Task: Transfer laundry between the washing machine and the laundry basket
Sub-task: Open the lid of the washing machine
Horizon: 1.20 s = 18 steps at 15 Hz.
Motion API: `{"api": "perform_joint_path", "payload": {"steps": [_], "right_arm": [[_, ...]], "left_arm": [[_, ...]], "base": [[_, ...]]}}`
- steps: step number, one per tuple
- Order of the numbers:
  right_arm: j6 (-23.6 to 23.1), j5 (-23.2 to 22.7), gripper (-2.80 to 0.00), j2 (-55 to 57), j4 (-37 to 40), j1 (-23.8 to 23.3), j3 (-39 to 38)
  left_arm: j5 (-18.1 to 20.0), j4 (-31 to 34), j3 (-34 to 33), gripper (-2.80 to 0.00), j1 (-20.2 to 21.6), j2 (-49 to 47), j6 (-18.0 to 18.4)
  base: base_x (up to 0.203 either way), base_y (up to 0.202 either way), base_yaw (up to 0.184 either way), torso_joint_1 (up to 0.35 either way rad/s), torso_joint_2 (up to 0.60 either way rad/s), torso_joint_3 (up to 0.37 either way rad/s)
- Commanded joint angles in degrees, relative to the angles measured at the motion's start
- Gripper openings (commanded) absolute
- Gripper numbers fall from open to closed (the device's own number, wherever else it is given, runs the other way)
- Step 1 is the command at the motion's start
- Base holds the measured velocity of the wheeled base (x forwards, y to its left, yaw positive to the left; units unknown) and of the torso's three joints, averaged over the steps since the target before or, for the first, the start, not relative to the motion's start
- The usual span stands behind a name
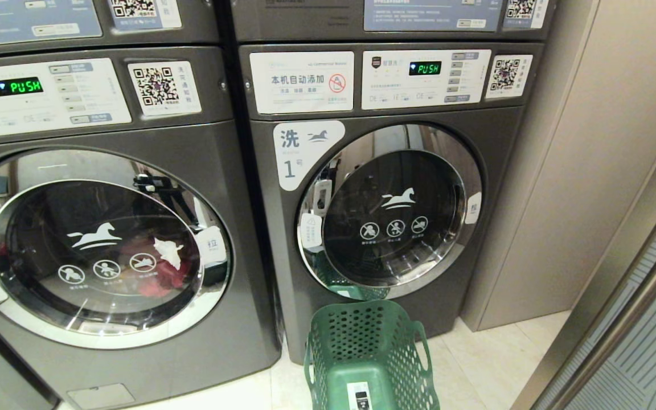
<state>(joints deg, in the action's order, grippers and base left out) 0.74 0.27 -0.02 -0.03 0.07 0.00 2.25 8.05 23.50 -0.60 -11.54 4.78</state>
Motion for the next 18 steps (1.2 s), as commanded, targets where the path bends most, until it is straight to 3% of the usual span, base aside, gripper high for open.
{"api": "perform_joint_path", "payload": {"steps": [1, 4, 5, 7, 9, 12, 15, 17, 18], "right_arm": [[0.0, 0.0, -2.8, 0.0, -0.1, 0.0, 0.0], [0.0, 0.0, -2.8, 0.0, -0.1, 0.0, 0.0], [0.0, 0.0, -2.8, 0.0, -0.1, 0.0, 0.0], [0.0, 0.0, -2.8, 0.0, -0.1, 0.0, 0.0], [0.0, 0.0, -2.8, 0.0, -0.1, 0.0, 0.0], [0.0, 0.0, -2.8, 0.0, -0.1, 0.0, 0.0], [0.0, 0.0, -2.8, 0.0, -0.1, 0.0, 0.0], [0.0, 0.0, -2.8, 0.0, -0.1, 0.0, 0.0], [0.0, 0.0, -2.8, 0.0, -0.1, 0.0, 0.0]], "left_arm": [[0.0, 0.1, 7.8, -2.8, -0.1, -16.6, -1.3], [0.1, -2.3, 16.7, -2.8, -0.1, -43.8, -6.6], [0.7, -5.0, 17.5, 0.0, 0.0, -51.7, -9.1], [2.6, -13.0, 16.2, 0.0, 0.8, -63.4, -12.8], [5.5, -27.0, 13.3, 0.0, 2.4, -74.5, -15.1], [10.0, -55.5, 10.3, 0.0, 4.7, -92.3, -16.0], [17.8, -82.9, 9.1, 0.0, 7.0, -109.0, -15.1], [22.0, -91.0, 9.9, 0.0, 8.3, -113.8, -12.9], [22.4, -91.5, 12.4, 0.0, 8.4, -115.0, -12.2]], "base": [[0.0, 0.0, 0.0, 0.0, 0.0, 0.0], [0.0, 0.0, 0.0, 0.0, 0.0, 0.0], [0.0, 0.0, 0.0, 0.0, 0.0, 0.0], [0.0, 0.0, 0.0, 0.0, 0.0, 0.0], [0.0, 0.0, 0.0, 0.0, 0.0, 0.0], [0.0, 0.0, 0.0, 0.0, 0.0, 0.0], [0.0, 0.0, 0.0, 0.0, 0.0, 0.0], [0.0, 0.0, 0.0, 0.0, 0.0, 0.0], [0.0, 0.0, 0.0, 0.0, 0.0, 0.0]]}}
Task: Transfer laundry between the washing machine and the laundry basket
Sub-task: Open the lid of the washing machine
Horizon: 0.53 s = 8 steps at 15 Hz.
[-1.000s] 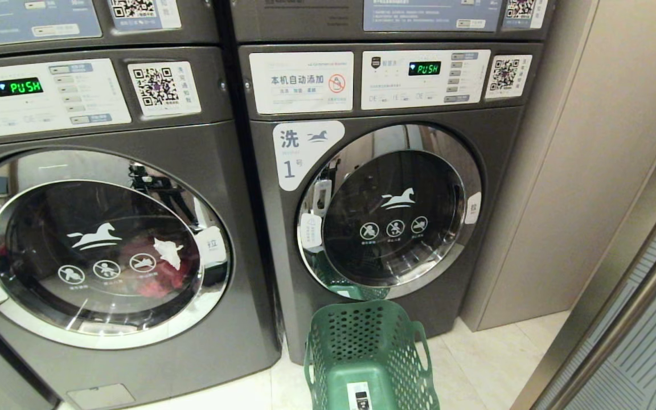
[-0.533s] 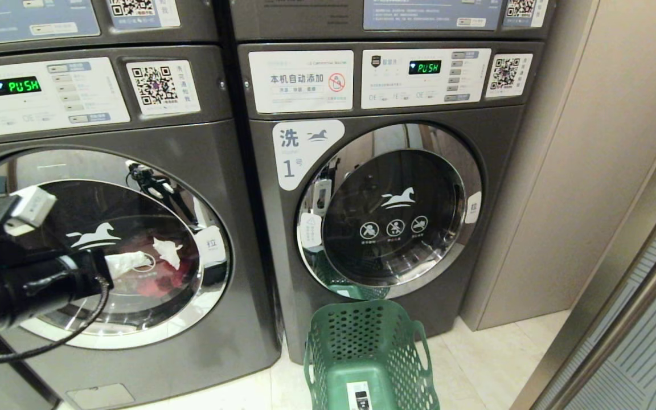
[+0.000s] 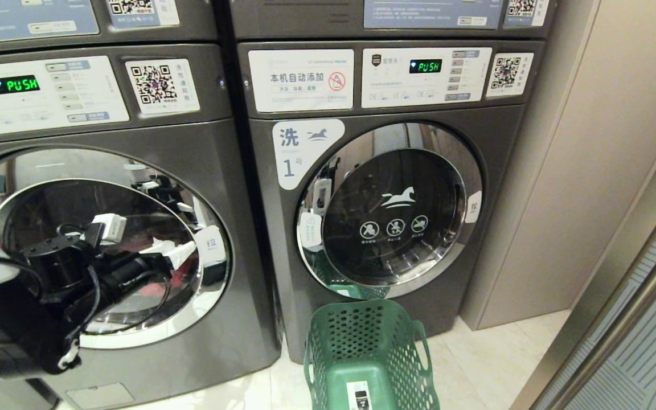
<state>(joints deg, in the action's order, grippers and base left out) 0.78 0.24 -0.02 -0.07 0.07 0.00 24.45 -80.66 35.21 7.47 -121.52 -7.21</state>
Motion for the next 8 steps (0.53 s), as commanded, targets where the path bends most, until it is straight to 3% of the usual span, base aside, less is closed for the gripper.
{"api": "perform_joint_path", "payload": {"steps": [1, 4, 8], "right_arm": [[0.0, 0.0, -2.8, 0.0, 0.0, 0.0, 0.0], [0.0, 0.0, -2.8, 0.0, 0.0, 0.0, 0.0], [0.0, 0.0, -2.8, 0.0, 0.0, 0.0, 0.0]], "left_arm": [[0.4, -2.7, 3.7, 0.0, 0.4, -6.7, 0.7], [0.6, -2.6, 9.9, 0.0, 0.5, -10.8, 2.8], [0.6, -2.4, 11.8, 0.0, 0.4, -13.0, 3.3]], "base": [[0.0, 0.0, 0.0, 0.0, 0.0, 0.0], [0.0, 0.0, 0.0, 0.0, 0.0, 0.0], [0.0, 0.0, 0.0, 0.0, 0.0, 0.0]]}}
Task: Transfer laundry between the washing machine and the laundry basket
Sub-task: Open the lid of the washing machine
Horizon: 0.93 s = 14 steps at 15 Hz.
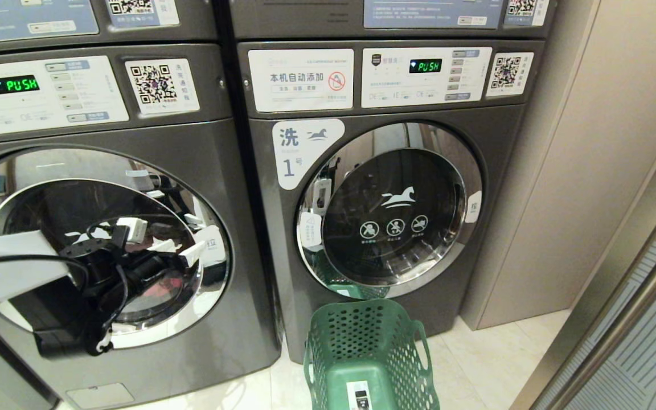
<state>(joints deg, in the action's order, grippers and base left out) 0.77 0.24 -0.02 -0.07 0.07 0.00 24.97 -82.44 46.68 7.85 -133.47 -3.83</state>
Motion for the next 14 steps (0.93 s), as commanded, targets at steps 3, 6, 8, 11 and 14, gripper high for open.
{"api": "perform_joint_path", "payload": {"steps": [3, 6, 8, 11, 14], "right_arm": [[0.0, 0.0, -2.8, 0.0, 0.0, 0.0, 0.0], [0.0, 0.0, -2.8, 0.0, 0.0, 0.0, 0.0], [0.0, 0.0, -2.8, 0.0, 0.0, 0.0, 0.0], [0.0, 0.0, -2.8, 0.0, -0.1, 0.0, 0.0], [0.0, 0.0, -2.8, 0.0, 0.0, 0.0, 0.0]], "left_arm": [[0.3, 1.8, 3.7, 0.0, -0.5, -2.0, -0.1], [0.4, 5.2, 7.8, 0.0, -1.4, -3.2, -0.1], [0.4, 5.6, 8.5, 0.0, -2.5, -3.8, -0.1], [0.4, 5.7, 9.9, 0.0, -4.2, -5.2, -0.1], [0.3, 6.0, 12.4, 0.0, -5.3, -7.1, 0.0]], "base": [[0.0, 0.0, 0.0, 0.0, 0.0, 0.0], [0.0, 0.0, 0.0, 0.0, 0.0, 0.0], [0.0, 0.0, 0.0, 0.0, 0.0, 0.0], [0.0, 0.0, 0.0, 0.0, 0.0, 0.0], [0.0, 0.0, 0.0, 0.0, 0.0, 0.0]]}}
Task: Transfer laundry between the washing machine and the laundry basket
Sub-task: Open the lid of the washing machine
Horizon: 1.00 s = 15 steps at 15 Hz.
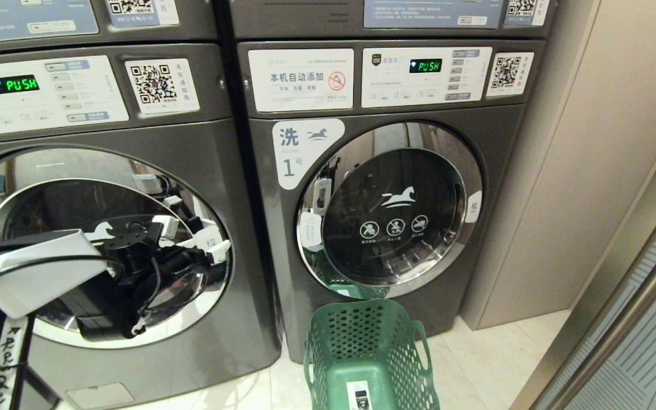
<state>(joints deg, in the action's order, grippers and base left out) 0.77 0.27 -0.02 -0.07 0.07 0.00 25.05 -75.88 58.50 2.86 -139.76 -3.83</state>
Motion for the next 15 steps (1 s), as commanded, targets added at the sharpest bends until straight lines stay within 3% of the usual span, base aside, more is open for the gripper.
{"api": "perform_joint_path", "payload": {"steps": [1, 4, 7, 11, 15], "right_arm": [[0.0, 0.0, -2.8, 0.0, 0.0, 0.0, 0.0], [0.0, 0.0, -2.8, 0.0, 0.0, 0.0, 0.0], [0.0, 0.0, -2.8, 0.0, 0.0, 0.0, 0.0], [0.0, 0.0, -2.8, 0.0, 0.0, 0.0, 0.0], [0.0, 0.0, -2.8, 0.0, 0.0, 0.0, 0.0]], "left_arm": [[0.1, -0.2, 1.5, 0.0, -0.4, -1.4, 0.0], [0.6, 0.2, 3.1, 0.0, -0.5, -2.4, 0.3], [8.7, 0.1, 3.3, 0.0, 0.0, -3.2, 0.2], [15.9, 0.0, 5.6, 0.0, 0.0, -5.0, 0.1], [18.1, -0.2, 6.5, 0.0, -2.2, -6.1, 0.0]], "base": [[0.0, 0.0, 0.0, 0.0, 0.0, 0.0], [0.0, 0.0, 0.0, 0.0, 0.0, 0.0], [0.0, 0.0, 0.0, 0.0, 0.0, 0.0], [0.0, 0.0, 0.0, 0.0, 0.0, 0.0], [0.0, 0.0, 0.0, 0.0, 0.0, 0.0]]}}
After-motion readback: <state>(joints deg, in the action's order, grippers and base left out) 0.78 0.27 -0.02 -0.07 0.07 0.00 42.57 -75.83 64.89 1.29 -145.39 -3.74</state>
